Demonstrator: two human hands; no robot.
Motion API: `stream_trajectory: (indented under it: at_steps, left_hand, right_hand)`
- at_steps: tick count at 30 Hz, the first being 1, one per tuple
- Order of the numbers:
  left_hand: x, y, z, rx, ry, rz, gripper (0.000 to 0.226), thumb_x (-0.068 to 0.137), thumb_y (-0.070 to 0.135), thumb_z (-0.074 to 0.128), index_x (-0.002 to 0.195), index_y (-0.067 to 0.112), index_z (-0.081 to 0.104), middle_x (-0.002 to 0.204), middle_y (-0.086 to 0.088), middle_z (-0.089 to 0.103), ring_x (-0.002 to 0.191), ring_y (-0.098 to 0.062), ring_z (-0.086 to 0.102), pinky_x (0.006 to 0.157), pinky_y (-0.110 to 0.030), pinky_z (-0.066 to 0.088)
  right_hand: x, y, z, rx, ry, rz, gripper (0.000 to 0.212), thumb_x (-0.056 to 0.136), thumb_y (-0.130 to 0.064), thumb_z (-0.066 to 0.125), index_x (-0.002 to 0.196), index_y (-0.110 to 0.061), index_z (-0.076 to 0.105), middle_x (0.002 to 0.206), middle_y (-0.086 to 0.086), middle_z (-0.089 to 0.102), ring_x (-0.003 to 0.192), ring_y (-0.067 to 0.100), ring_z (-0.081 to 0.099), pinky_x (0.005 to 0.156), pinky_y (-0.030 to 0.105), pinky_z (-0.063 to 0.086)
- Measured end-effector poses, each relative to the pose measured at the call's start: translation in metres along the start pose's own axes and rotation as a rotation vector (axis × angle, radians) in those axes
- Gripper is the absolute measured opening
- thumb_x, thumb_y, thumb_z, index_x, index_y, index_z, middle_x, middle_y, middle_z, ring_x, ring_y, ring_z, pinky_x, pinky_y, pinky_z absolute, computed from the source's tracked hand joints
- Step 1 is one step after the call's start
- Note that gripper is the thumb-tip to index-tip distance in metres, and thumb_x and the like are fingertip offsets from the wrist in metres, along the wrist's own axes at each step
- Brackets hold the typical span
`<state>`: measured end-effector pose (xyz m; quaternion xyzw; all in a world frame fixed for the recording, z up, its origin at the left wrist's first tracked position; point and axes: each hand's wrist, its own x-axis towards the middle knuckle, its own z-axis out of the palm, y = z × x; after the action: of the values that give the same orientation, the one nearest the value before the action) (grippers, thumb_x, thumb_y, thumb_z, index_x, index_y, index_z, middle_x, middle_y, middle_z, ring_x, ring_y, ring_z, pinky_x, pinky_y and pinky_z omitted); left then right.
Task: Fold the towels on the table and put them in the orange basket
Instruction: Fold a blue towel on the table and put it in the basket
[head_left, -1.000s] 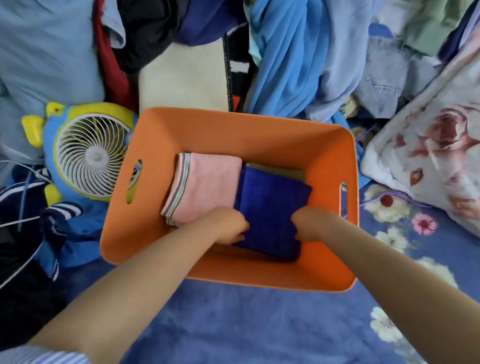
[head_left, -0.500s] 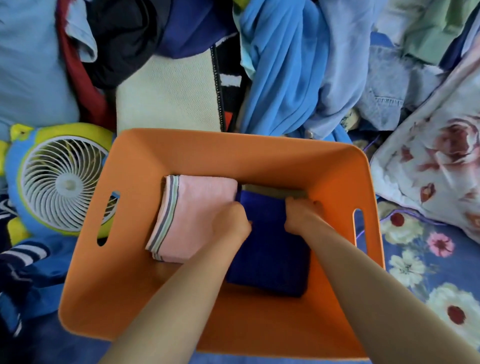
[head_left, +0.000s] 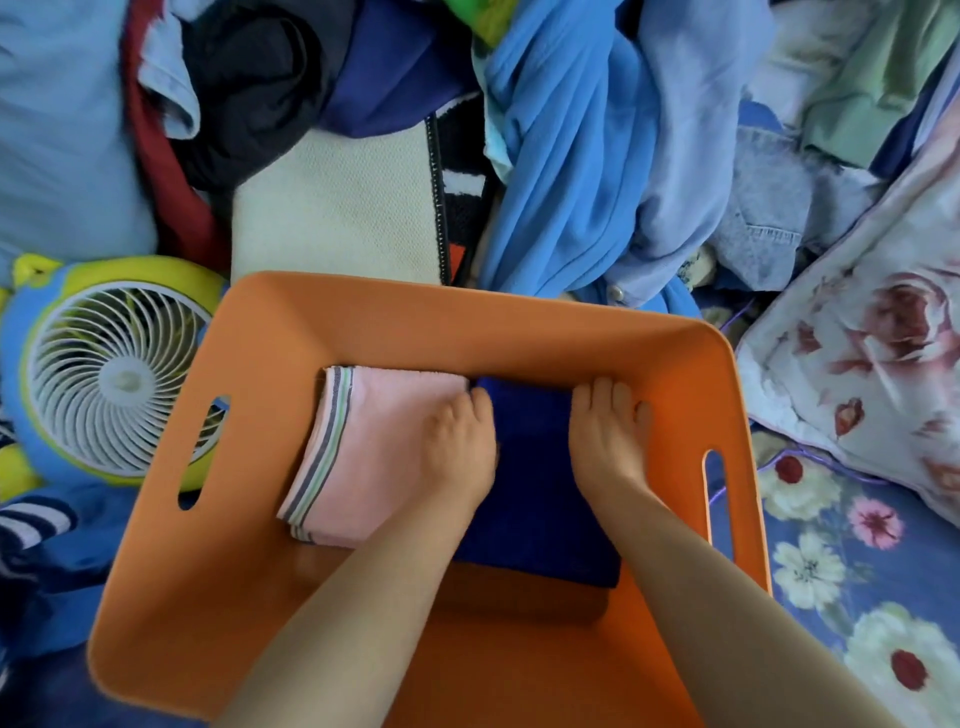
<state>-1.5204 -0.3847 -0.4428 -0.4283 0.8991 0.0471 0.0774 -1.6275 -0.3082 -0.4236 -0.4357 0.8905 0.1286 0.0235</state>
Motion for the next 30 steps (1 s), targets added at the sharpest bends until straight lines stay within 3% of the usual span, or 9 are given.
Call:
stream_trajectory:
  at_steps: [3,4,6,9,15,18,21,25,30]
  left_hand:
    - [-0.009,-0.006,0.0,0.238,0.122,0.292,0.051,0.065,0.04,0.07,0.114,0.027,0.066,0.118,0.009,0.066,0.109,-0.006,0.062,0.085,-0.023,0.051]
    - [-0.008,-0.01,0.008,0.23,0.049,0.338,0.058,0.077,0.045,0.062,0.13,0.023,0.053,0.137,0.006,0.052,0.128,-0.008,0.046,0.103,-0.029,0.04]
    - [-0.003,-0.013,0.021,0.159,-0.23,0.296,0.065,0.096,0.044,0.032,0.148,0.012,0.009,0.157,-0.002,0.006,0.145,-0.016,0.001,0.118,-0.039,0.002]
    - [0.002,-0.014,0.03,0.198,-0.278,0.223,0.065,0.098,0.047,0.018,0.147,0.013,-0.01,0.156,-0.001,-0.015,0.143,-0.017,-0.016,0.116,-0.042,-0.011]
    - [-0.002,-0.002,-0.003,0.221,-0.265,0.251,0.064,0.099,0.037,0.03,0.148,0.014,-0.003,0.157,-0.005,-0.009,0.145,-0.021,-0.011,0.115,-0.048,-0.005]
    - [-0.012,0.001,-0.031,0.17,-0.187,0.288,0.069,0.093,0.016,0.046,0.148,0.013,0.004,0.157,-0.008,-0.001,0.145,-0.024,-0.001,0.116,-0.047,0.005]
    - [-0.027,0.004,-0.078,0.15,-0.087,0.275,0.064,0.086,0.008,0.05,0.143,0.01,0.02,0.147,-0.012,0.027,0.136,-0.027,0.025,0.108,-0.042,0.025]
    - [-0.054,0.015,-0.155,0.1,-0.003,0.256,0.032,0.086,0.005,0.045,0.118,0.009,0.046,0.118,-0.01,0.054,0.109,-0.027,0.05,0.082,-0.036,0.041]
    - [-0.109,0.032,-0.26,0.187,0.109,0.215,0.029,0.088,0.01,0.047,0.117,0.008,0.049,0.12,-0.011,0.053,0.112,-0.028,0.05,0.086,-0.037,0.042]
  right_hand:
    - [-0.007,-0.001,0.003,-0.004,0.055,-0.036,0.02,0.06,-0.015,0.074,0.079,-0.014,0.066,0.086,0.009,0.066,0.077,0.02,0.063,0.061,0.029,0.05]
    - [-0.008,-0.001,0.009,0.069,-0.007,-0.03,0.027,0.07,-0.013,0.068,0.096,-0.008,0.064,0.104,0.016,0.062,0.093,0.025,0.061,0.071,0.033,0.052]
    - [-0.006,-0.003,0.028,0.222,-0.196,-0.025,0.047,0.094,-0.014,0.041,0.138,-0.008,0.029,0.148,0.018,0.022,0.133,0.031,0.028,0.103,0.04,0.036]
    - [-0.004,0.001,0.035,0.325,-0.388,-0.035,0.054,0.1,-0.02,0.026,0.147,-0.015,0.0,0.155,0.01,-0.009,0.142,0.029,-0.002,0.116,0.039,0.015]
    - [-0.009,0.006,0.009,0.316,-0.446,-0.058,0.065,0.094,-0.015,0.039,0.147,-0.014,0.0,0.155,0.01,-0.011,0.143,0.027,-0.003,0.117,0.038,0.015]
    - [-0.017,0.013,-0.017,0.321,-0.369,-0.11,0.05,0.092,-0.011,0.04,0.14,-0.009,0.026,0.152,0.01,0.013,0.14,0.026,0.014,0.111,0.038,0.024]
    - [-0.032,0.026,-0.061,0.306,-0.281,-0.146,0.031,0.09,-0.011,0.042,0.12,-0.008,0.048,0.134,0.009,0.036,0.124,0.027,0.035,0.098,0.039,0.035]
    - [-0.056,0.049,-0.124,0.3,-0.101,-0.207,0.024,0.089,-0.01,0.04,0.109,-0.009,0.054,0.12,0.008,0.046,0.115,0.026,0.04,0.091,0.035,0.036]
    - [-0.108,0.091,-0.222,0.28,0.115,-0.234,0.028,0.086,-0.008,0.041,0.113,-0.006,0.051,0.123,0.01,0.046,0.117,0.028,0.041,0.09,0.037,0.038]
